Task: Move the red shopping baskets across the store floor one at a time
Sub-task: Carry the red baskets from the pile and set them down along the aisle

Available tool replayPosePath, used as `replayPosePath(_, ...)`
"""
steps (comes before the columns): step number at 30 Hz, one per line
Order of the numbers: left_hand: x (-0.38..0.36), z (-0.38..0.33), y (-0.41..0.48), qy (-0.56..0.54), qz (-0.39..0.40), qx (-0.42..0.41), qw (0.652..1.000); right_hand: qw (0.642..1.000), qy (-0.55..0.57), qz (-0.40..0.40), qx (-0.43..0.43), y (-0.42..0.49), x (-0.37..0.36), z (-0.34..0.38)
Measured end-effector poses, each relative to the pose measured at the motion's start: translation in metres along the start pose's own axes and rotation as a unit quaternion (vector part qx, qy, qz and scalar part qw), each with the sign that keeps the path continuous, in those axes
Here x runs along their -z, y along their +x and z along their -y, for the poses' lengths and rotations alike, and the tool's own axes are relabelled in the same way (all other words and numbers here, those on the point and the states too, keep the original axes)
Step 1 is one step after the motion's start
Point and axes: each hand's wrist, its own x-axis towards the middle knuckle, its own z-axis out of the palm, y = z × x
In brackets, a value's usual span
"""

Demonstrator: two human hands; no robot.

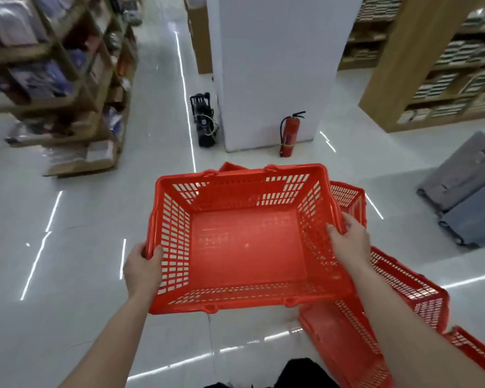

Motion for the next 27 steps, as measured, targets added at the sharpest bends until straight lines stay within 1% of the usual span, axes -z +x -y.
replayPosePath(4,-0.002,-0.003,0.052,-0.014,-0.024,0.015,0.999,0.999,-0.007,0.027,0.022,0.051,-0.048,0.037)
replayPosePath(8,-0.029,-0.007,0.101,-0.028,-0.039,0.038,0.998,0.999,0.001,0.048,0.021,0.119,-0.096,0.048)
replayPosePath(14,-0.107,-0.022,0.186,-0.031,-0.055,0.071,0.995,0.995,0.007,0.094,0.014,0.255,-0.178,0.038)
replayPosePath(19,-0.189,-0.037,0.259,0.006,-0.063,0.127,0.99,0.99,-0.055,0.133,0.005,0.383,-0.244,0.028)
replayPosePath(22,-0.236,-0.034,0.301,0.036,-0.038,0.169,0.984,0.982,-0.082,0.172,0.009,0.452,-0.283,0.026)
replayPosePath(27,-0.3,-0.002,0.358,0.083,0.052,0.23,0.968,0.968,-0.14,0.204,0.051,0.551,-0.359,0.022)
